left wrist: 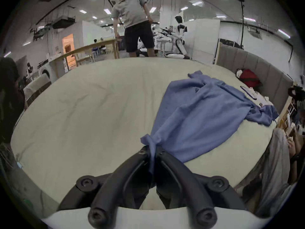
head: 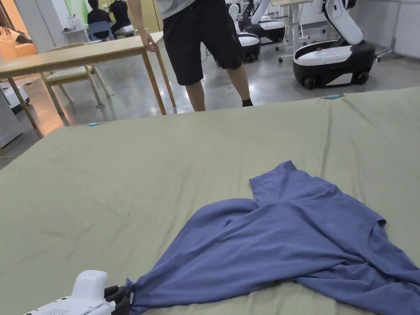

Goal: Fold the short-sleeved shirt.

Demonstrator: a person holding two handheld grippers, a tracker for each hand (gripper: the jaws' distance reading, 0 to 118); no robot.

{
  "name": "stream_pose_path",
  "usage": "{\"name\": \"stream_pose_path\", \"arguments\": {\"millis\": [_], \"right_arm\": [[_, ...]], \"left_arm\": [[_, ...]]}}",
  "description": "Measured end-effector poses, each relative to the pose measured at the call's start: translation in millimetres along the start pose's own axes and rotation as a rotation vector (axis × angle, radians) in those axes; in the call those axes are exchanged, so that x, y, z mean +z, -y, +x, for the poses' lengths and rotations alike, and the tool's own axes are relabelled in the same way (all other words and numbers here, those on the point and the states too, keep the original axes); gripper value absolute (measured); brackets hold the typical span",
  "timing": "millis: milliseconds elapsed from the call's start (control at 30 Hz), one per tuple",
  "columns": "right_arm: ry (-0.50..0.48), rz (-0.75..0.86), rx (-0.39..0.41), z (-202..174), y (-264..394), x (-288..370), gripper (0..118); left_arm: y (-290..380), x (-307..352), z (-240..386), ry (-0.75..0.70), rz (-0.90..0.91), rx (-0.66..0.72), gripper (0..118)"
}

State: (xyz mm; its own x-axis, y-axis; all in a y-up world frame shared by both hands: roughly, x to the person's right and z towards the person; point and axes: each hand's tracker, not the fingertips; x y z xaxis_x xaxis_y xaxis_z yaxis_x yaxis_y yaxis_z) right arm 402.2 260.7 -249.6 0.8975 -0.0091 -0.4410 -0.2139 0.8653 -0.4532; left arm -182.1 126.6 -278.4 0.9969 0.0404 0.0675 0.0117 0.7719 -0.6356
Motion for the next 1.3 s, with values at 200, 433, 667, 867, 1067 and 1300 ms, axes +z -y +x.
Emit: {"name": "stream_pose_path", "arguments": {"millis": [200,433,667,867,1067,1300], "right_arm": [[-0.005,0.015,0.103,29.7,-74.0,-107.8,1],[-0.048,-0.211,0.089,86.3,-137.5,-308.7,64],[0.04,-0.5,0.209,106.4,-124.6,-425.5,80],[0.062,-0.695,0.213,96.7,-89.2,-457.7,60],[0.047,-0.626,0.203,76.6,-91.1,-443.5,6],[-0.019,-0.379,0.03,76.9,-107.9,-383.8,6]], "left_arm": [[-16.5,16.7,9.9,0.053,0.041,0.041,4],[-27.9,10.5,22.7,0.051,0.022,0.038,4],[-35.0,17.6,26.4,0.03,0.016,0.058,4],[-38.5,19.4,32.1,0.034,0.007,0.073,4],[-35.5,21.2,37.7,0.048,0.013,0.087,4],[-39.2,18.5,31.2,0.066,0.041,0.101,4]]}}
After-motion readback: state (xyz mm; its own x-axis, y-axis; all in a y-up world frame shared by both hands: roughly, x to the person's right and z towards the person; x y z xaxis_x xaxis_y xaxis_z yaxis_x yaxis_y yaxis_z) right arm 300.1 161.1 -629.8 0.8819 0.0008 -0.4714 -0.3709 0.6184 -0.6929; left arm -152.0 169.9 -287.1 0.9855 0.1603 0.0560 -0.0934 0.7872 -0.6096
